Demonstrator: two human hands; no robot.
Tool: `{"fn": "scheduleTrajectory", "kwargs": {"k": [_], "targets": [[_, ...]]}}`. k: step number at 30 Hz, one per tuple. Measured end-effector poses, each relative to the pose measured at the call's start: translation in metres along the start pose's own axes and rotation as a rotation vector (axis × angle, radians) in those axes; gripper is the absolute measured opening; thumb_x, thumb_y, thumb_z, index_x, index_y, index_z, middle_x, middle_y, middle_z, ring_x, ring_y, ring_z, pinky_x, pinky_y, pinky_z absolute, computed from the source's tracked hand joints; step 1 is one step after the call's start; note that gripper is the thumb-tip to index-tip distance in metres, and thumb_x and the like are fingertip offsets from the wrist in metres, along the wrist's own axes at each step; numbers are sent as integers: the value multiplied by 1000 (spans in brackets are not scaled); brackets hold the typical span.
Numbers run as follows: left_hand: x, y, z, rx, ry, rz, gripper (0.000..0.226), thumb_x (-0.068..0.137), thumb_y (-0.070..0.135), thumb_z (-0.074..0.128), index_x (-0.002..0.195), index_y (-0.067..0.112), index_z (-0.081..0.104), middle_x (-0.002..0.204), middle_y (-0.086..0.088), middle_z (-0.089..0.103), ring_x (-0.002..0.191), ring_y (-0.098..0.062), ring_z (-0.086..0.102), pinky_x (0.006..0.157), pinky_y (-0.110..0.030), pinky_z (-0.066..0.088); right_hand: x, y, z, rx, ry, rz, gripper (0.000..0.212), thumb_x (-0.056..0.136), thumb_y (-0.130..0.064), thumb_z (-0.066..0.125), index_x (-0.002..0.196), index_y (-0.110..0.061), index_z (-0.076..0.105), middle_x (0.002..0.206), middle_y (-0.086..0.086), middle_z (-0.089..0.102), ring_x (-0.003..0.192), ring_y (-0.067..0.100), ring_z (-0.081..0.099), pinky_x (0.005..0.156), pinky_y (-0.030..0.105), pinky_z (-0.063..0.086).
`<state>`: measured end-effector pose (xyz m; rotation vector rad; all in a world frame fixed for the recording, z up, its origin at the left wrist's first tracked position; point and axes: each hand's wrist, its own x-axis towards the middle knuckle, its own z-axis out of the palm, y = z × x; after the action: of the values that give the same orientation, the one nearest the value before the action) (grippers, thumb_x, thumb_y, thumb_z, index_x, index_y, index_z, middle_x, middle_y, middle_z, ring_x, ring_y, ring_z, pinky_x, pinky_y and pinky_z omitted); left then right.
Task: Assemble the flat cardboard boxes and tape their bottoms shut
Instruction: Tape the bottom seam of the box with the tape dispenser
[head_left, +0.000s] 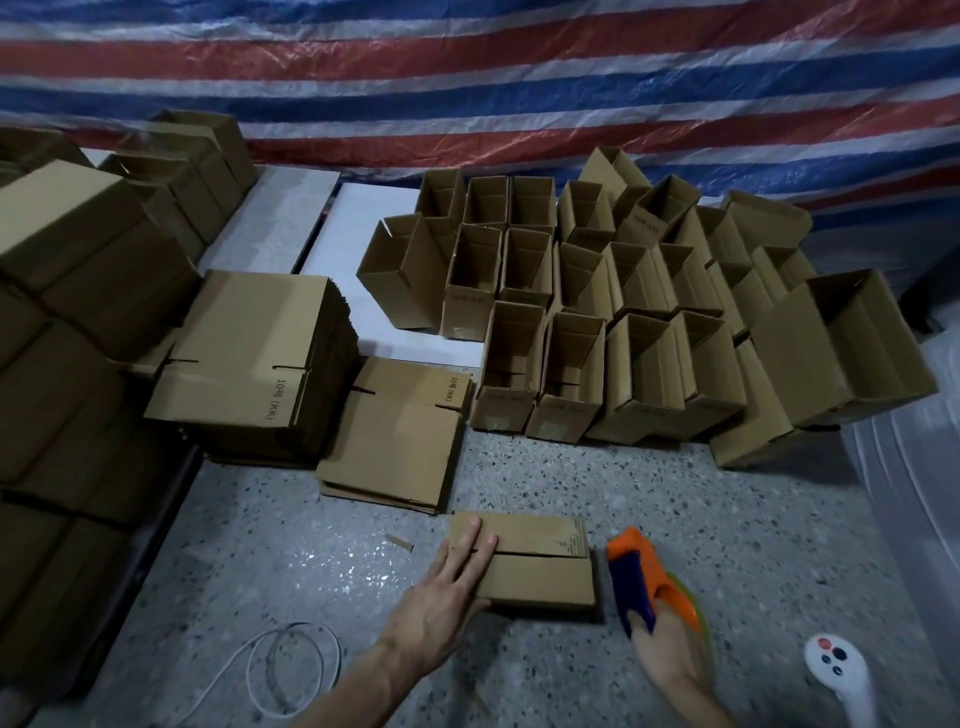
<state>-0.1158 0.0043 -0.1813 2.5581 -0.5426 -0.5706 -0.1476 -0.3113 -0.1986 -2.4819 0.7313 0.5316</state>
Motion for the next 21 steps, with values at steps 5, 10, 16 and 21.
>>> {"fn": "scheduleTrajectory", "kwargs": {"k": [5,10,16,21], "targets": [[0,2,-1,-14,-14,-23,73,104,52,34,147,55,-25,156,29,-33,154,-26,0,112,-56,41,3,-25,-60,476,21,-207,9,93,-18,67,102,-17,68,90,3,71,83,21,66,75,38,48],[-1,2,-3,-44,-19,-21,74,104,50,36,148,54,-23,155,30,-34,154,-25,0,109,-57,43,-16,-97,-109,735,0,-560,28,84,-45,69,79,-18,74,67,9,70,55,21,65,48,20,46],[-2,-2,-3,-93,12,-14,69,100,56,36,153,54,-8,161,29,-17,155,-25,3,108,-53,45,-7,-153,-92,497,-354,-640,43,71,-54,73,55,-15,69,49,6,59,46,15,53,51,25,36],[3,5,-2,-460,74,-130,52,90,41,58,139,52,47,163,17,20,152,-20,11,126,-40,10,2,-151,-82,365,-423,-610,47,66,-63,72,53,-19,67,51,-1,60,46,10,53,50,19,36]]}}
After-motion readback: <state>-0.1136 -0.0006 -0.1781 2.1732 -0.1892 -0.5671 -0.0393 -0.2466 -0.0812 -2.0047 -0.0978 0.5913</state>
